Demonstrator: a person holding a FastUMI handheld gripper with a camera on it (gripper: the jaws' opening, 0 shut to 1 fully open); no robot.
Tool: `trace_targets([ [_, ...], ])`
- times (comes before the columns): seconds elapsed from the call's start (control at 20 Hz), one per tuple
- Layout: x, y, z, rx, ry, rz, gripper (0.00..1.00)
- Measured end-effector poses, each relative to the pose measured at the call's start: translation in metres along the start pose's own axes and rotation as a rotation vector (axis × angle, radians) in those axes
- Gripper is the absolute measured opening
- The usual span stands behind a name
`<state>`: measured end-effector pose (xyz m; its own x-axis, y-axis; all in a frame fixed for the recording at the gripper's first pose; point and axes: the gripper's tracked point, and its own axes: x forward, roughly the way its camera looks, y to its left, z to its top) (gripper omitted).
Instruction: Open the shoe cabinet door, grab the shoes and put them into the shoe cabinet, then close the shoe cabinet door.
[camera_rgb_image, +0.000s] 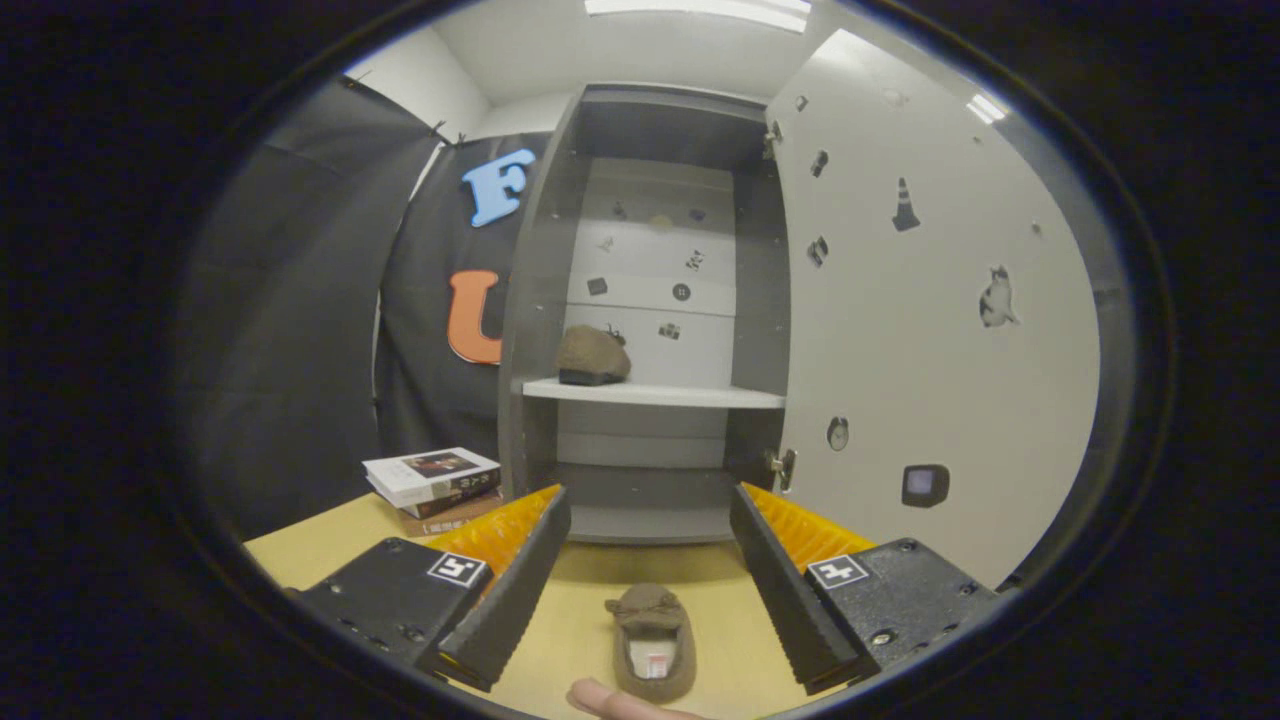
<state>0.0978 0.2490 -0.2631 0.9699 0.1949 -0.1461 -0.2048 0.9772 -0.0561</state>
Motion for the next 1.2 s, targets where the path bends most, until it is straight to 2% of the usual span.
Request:
trace_targets([
  [0.15,0.016,-0.005,-0.027,-0.029,0.04,0.018,1.0],
  [0.25,0.025,-0.015,-0.054,-0.033,0.092,-0.001,1.0],
  [0.7,0.044,0.005,-0.173,-0.066,0.34,0.122,1.0],
  [0.9,0.046,0.016,-0.208,0.006,0.453,0.173,0.99],
  [1.05,0.06,0.024,-0.221,-0.001,0.491,0.21,0.84],
  [1.15,0.075,0.024,-0.237,0.033,0.547,0.194,0.72],
  [1.2,0.082,0.027,-0.244,0.061,0.576,0.193,0.61],
])
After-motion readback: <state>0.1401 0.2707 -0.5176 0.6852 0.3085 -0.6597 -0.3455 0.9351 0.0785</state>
